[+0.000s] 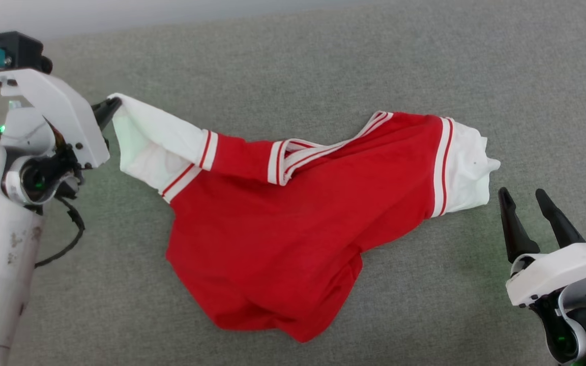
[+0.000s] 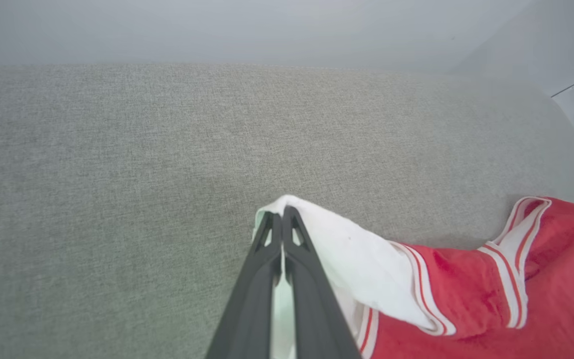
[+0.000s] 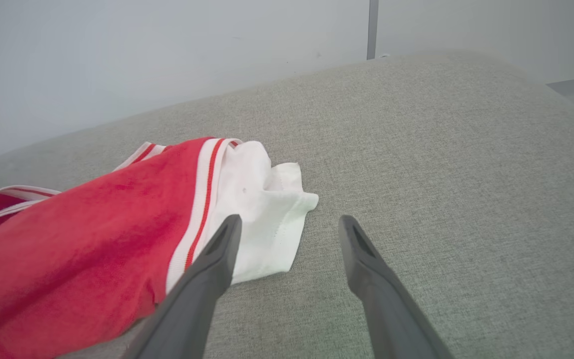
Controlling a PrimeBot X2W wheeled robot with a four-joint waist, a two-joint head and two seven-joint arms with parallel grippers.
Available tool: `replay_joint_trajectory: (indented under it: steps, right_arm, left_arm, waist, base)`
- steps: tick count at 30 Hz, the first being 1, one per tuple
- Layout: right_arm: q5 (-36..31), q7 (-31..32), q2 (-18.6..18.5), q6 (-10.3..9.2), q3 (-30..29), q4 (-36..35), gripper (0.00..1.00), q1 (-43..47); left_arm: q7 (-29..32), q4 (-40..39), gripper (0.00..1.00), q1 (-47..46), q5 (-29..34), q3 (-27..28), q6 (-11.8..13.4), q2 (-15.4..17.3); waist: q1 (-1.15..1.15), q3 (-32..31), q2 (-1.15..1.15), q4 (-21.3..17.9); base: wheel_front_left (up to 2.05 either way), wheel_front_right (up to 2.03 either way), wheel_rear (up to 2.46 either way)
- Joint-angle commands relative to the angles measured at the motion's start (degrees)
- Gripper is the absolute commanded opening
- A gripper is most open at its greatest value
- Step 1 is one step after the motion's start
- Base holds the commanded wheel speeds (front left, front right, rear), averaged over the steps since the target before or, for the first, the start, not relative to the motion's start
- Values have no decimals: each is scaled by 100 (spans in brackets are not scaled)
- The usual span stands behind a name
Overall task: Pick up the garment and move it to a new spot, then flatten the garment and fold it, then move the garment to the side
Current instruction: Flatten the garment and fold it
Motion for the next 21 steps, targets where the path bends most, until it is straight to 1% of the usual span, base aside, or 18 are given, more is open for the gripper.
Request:
replay_joint_trajectory:
  steps: [1,2,4,5,6,8,9,14,21]
  right_arm:
    - [21,-40,11,-4,35,13,100,-86]
    - [25,-44,18,-4,45,25,100,-89]
    - [26,-58,28,-4,57,44,100,-93]
    - [20,-70,33,-4,62,51,100,-101]
    - [16,-80,39,-4,65,60,100,-108]
    - [10,-97,52,-4,67,75,100,-122]
    - [6,-93,56,-4,66,81,100,-125]
    - [1,-138,54,-4,80,103,100,-156]
    - [-28,-252,10,-4,98,73,100,-139]
  left_arm:
    - [-113,116,3,-65,60,-8,-31,-28]
    - [-185,214,5,-88,95,-31,-53,-42]
    - [-298,400,29,-132,175,-75,-38,-72]
    - [-356,495,35,-162,219,-108,-53,-78]
    - [-393,594,45,-182,230,-122,-73,-100]
    - [-479,748,89,-227,257,-151,-88,-136]
    - [-518,801,100,-244,270,-168,-103,-147]
    - [-630,938,100,-309,275,-285,-189,-115]
    - [-750,652,100,-145,277,-533,-261,1]
  waist:
    - [0,85,0,-63]
    - [0,107,0,-74]
    - [0,144,0,-93]
    - [0,163,0,-97]
    - [0,177,0,-96]
    - [0,196,0,-90]
    - [0,202,0,-84]
    - [0,192,0,-24]
    - [0,38,0,122]
  base:
    - [0,0,0]
    - [0,0,0]
    - [0,0,0]
    - [0,0,0]
    - [0,0,0]
    - [0,0,0]
    - [0,0,0]
    - [0,0,0]
    - [0,0,0]
